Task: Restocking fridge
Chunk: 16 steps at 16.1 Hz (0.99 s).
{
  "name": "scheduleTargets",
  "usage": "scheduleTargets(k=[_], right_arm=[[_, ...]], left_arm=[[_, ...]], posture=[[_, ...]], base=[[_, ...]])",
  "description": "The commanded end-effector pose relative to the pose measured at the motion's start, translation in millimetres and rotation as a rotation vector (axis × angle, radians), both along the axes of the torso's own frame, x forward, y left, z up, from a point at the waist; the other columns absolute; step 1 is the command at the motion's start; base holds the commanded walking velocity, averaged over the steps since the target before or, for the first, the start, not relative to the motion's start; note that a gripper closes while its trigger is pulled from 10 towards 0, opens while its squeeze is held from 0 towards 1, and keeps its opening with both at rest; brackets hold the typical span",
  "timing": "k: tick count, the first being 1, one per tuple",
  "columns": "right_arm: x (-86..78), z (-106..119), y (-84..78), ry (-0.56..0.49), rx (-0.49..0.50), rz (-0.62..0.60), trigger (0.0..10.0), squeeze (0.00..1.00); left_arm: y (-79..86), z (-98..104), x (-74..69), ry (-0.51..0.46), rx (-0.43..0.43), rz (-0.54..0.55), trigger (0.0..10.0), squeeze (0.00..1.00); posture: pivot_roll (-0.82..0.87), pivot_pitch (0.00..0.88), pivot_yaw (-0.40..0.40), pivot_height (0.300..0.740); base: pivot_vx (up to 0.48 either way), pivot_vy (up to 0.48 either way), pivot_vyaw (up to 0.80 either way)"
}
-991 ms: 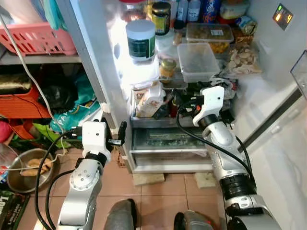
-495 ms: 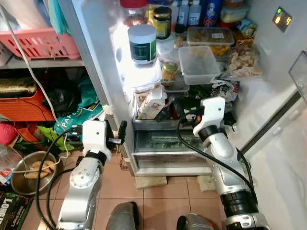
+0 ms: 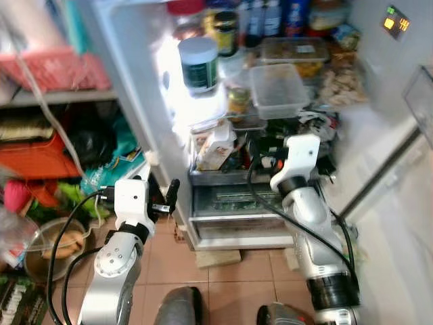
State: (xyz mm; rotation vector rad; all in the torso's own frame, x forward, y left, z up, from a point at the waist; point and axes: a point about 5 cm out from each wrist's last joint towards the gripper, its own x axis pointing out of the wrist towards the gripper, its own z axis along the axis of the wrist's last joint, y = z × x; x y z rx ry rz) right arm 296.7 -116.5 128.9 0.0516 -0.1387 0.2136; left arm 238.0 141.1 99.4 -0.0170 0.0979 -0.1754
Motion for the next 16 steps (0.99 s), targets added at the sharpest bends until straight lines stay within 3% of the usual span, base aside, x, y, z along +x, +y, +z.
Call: scheduleTargets(k=[1, 9, 16], right_arm=[[-3.1, 1, -1.3, 0.001, -0.005, -0.010, 10.0, 0.00], [9.7, 13, -11.2, -0.010, -0.047, -0.015, 10.0, 0.00], [15.1, 17, -13.8, -0.017, -0.071, -0.005, 10.0, 0.00]], left_arm=[[-4.2, 4, 1.4, -0.003, -0.005, -0.022, 10.0, 0.00], [-14.5, 1, 1.4, -0.005, -0.035, -0.007, 10.0, 0.00], [-13.2, -3, 0.2, 0.000, -0.044, 0.033, 10.0, 0.00]], posture=[[0.13, 0.123, 0.131, 0.740], [0.10, 0.129, 0.066, 0.740], [0.09, 0.126, 0.042, 0.740]], base=[[0.000, 0.000, 0.00], [0.210, 0.000, 0.00], [0.280, 0.000, 0.00]])
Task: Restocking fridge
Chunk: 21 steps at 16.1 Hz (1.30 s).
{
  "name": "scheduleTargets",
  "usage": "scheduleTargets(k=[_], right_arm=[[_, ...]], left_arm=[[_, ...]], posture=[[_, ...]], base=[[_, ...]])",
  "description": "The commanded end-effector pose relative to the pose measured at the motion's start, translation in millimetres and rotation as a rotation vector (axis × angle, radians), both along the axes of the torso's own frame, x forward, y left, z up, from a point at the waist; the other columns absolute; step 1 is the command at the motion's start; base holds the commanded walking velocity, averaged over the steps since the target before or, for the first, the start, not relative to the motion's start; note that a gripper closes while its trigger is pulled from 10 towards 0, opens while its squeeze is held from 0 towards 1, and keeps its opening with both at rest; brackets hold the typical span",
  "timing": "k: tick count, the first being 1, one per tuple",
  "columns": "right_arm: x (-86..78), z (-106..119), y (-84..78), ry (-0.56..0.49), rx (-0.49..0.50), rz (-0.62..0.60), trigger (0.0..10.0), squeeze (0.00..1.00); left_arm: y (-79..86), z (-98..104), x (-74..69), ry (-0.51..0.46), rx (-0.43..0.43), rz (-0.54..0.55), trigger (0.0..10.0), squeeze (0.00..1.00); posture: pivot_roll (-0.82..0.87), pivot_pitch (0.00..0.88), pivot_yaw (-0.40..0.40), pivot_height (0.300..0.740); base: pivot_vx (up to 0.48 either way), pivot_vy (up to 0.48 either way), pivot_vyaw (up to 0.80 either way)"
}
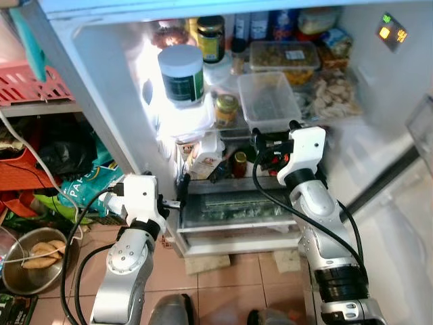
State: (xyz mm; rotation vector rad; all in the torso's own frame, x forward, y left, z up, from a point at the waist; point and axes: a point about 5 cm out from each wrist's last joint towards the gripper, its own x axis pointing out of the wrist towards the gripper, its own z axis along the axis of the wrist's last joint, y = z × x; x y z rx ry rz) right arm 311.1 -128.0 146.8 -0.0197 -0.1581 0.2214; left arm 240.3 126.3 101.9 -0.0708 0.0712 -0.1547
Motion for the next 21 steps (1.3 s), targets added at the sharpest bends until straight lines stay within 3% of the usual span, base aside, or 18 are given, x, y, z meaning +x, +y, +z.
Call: scheduleTargets(k=[1, 7, 13, 16, 21], right_arm=[[0.9, -1, -2.9, 0.012, -0.004, -0.008, 10.0, 0.00], [1.2, -4, -3.3, 0.039, 0.009, 0.001, 10.0, 0.00], [21.1, -1, 20.8, 0.049, 0.020, 0.054, 10.0, 0.00], [21.5, -8, 29.1, 0.084, 0.016, 0.083, 10.0, 0.00], [25.0, -5, 39.8, 0.067, 0.048, 0.107, 10.0, 0.00]], left_arm=[[2.4, -5, -2.9, 0.018, 0.009, 0.013, 10.0, 0.00], [6.8, -5, -11.0, 0.031, 0.026, 0.020, 10.0, 0.00], [11.5, -2, -16.2, 0.039, 0.048, 0.024, 10.0, 0.00], [18.1, -3, -25.7, 0.055, 0.055, 0.052, 10.0, 0.00], [14.4, -2, -42.2, 0.085, 0.046, 0.063, 10.0, 0.00]], posture=[[0.09, 0.131, 0.043, 0.740], [0.12, 0.162, 0.054, 0.740], [0.16, 0.191, 0.053, 0.740], [0.18, 0.216, 0.041, 0.740], [0.20, 0.271, 0.029, 0.740]], base=[[0.000, 0.000, 0.00], [0.000, 0.000, 0.00], [0.000, 0.000, 0.00], [0.000, 0.000, 0.00], [0.000, 0.000, 0.00]])
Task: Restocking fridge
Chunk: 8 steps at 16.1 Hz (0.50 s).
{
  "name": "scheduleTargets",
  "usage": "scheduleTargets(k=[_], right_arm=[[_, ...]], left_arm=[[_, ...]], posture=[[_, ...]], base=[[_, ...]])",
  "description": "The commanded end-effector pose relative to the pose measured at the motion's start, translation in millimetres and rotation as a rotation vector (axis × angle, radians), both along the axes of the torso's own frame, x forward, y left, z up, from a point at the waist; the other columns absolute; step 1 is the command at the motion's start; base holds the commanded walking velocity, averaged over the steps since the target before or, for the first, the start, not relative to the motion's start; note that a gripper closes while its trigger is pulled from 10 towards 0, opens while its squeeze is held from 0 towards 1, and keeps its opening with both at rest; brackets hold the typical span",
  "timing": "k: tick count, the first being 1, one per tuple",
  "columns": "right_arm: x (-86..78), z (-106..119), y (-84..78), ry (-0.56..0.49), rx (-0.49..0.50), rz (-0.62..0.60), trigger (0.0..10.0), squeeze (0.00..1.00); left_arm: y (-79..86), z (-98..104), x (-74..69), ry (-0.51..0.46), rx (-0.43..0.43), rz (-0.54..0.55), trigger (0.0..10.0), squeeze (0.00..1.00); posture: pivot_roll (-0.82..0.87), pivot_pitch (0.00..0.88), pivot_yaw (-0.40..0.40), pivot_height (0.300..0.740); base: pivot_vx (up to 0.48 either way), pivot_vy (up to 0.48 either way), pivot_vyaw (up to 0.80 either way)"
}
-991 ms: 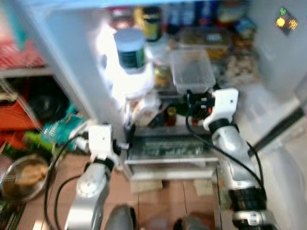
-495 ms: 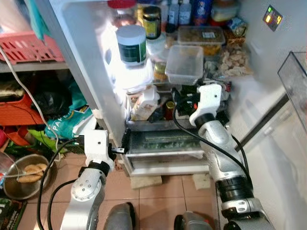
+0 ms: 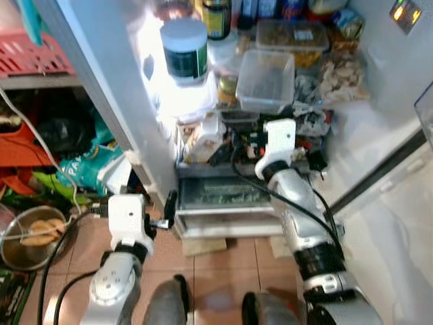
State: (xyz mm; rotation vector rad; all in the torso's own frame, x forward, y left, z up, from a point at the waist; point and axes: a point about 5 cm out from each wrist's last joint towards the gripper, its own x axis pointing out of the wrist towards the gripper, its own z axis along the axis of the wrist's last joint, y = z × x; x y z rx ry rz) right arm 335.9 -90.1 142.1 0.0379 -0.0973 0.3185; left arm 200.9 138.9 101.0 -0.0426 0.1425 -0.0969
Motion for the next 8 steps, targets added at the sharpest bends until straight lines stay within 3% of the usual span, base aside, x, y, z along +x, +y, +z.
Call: scheduleTargets(k=[1, 8], right_arm=[[2.3, 2, 3.4, -0.009, 0.014, 0.008, 10.0, 0.00], [17.3, 25, 33.0, -0.063, 0.089, 0.033, 10.0, 0.00]], left_arm=[[2.3, -1, -5.3, 0.021, 0.010, 0.011, 10.0, 0.00], [2.4, -1, -13.7, 0.053, 0.009, 0.023, 10.0, 0.00]], posture=[[0.21, 0.281, 0.028, 0.740], [0.21, 0.310, 0.023, 0.740]], base=[[0.000, 0.000, 0.00], [0.000, 0.000, 0.00]])
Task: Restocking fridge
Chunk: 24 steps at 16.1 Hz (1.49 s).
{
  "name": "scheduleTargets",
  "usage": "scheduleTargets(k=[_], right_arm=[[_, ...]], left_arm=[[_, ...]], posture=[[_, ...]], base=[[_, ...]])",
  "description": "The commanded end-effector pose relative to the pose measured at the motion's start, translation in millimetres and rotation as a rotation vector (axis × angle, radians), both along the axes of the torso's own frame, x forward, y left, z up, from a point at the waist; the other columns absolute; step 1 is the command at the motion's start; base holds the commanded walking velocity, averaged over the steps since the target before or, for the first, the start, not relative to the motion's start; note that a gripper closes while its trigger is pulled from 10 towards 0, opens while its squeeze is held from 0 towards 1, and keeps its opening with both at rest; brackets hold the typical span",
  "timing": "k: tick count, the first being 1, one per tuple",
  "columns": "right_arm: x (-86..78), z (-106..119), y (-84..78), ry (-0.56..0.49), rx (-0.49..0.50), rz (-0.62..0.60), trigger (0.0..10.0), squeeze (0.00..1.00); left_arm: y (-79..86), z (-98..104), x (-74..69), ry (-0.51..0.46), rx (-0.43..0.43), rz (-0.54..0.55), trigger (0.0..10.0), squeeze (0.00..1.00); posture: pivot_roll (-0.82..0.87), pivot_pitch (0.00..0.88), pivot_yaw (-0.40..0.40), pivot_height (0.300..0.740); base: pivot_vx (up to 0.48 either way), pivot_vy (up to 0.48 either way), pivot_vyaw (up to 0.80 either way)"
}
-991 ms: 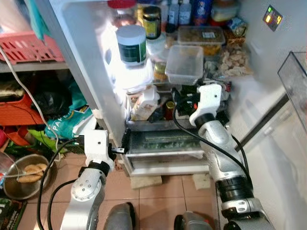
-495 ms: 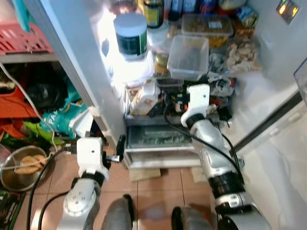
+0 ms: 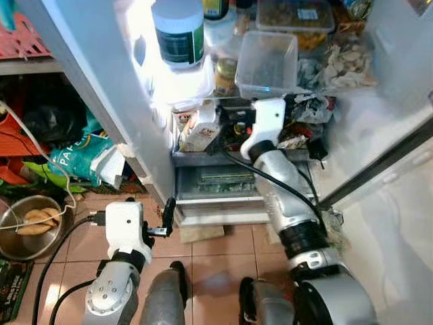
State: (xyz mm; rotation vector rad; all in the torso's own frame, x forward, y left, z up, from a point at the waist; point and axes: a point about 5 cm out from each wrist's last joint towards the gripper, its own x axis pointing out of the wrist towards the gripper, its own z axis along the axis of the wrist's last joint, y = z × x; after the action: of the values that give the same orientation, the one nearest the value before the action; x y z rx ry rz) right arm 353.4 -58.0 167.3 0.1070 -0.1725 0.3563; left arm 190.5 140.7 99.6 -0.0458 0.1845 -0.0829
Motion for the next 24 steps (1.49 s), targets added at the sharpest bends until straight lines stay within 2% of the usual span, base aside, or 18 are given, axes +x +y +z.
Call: scheduleTargets(k=[1, 6, 8, 9, 11, 13, 14, 16, 18, 24], right_arm=[[0.3, 1, 5.5, -0.004, 0.020, -0.003, 10.0, 0.00], [3.2, 3, 14.1, -0.008, 0.025, 0.029, 10.0, 0.00], [-7.4, -14, 0.6, 0.025, -0.008, 0.050, 10.0, 0.00], [-7.4, -14, 0.6, 0.025, -0.008, 0.050, 10.0, 0.00], [-23.4, -34, -20.2, 0.076, -0.043, 0.062, 10.0, 0.00], [-30.6, -37, -32.8, 0.077, -0.061, 0.036, 10.0, 0.00], [-33.8, -35, -40.1, 0.055, -0.073, 0.009, 10.0, 0.00], [-31.1, -17, -46.6, -0.024, -0.059, -0.054, 10.0, 0.00], [-24.0, 7, -37.0, -0.076, -0.009, -0.055, 10.0, 0.00], [-14.6, 29, -17.9, -0.126, 0.037, -0.024, 10.0, 0.00]], left_arm=[[0.5, 0, -3.5, 0.014, 0.008, 0.010, 10.0, 0.00], [-0.7, -1, -1.5, 0.023, 0.006, 0.011, 10.0, 0.00], [0.3, -2, -0.5, 0.025, 0.008, 0.011, 10.0, 0.00], [0.3, -2, -0.5, 0.025, 0.008, 0.011, 10.0, 0.00], [-0.2, -3, 0.8, 0.027, 0.008, 0.005, 10.0, 0.00], [-0.8, -3, 2.0, 0.026, 0.007, 0.000, 10.0, 0.00], [-0.8, -3, 2.7, 0.026, 0.007, -0.003, 10.0, 0.00], [-0.5, -2, 3.7, 0.025, 0.008, -0.008, 10.0, 0.00], [-0.2, -2, 4.0, 0.025, 0.011, -0.014, 10.0, 0.00], [-0.3, -1, 2.6, 0.024, 0.011, -0.009, 10.0, 0.00]], posture=[[0.21, 0.309, 0.022, 0.740], [0.20, 0.302, 0.020, 0.740], [0.20, 0.297, 0.025, 0.740], [0.20, 0.297, 0.025, 0.740], [0.18, 0.295, 0.034, 0.740], [0.18, 0.293, 0.040, 0.740], [0.18, 0.294, 0.042, 0.740], [0.18, 0.295, 0.049, 0.740], [0.18, 0.297, 0.055, 0.740], [0.19, 0.300, 0.049, 0.740]], base=[[0.000, 0.000, 0.00], [0.000, 0.000, 0.00], [0.000, 0.000, 0.00], [0.000, 0.000, 0.00], [0.000, 0.000, 0.00], [0.000, 0.000, 0.00], [0.000, 0.000, 0.00], [0.000, 0.000, 0.00], [0.000, 0.000, 0.00], [0.000, 0.000, 0.00]])
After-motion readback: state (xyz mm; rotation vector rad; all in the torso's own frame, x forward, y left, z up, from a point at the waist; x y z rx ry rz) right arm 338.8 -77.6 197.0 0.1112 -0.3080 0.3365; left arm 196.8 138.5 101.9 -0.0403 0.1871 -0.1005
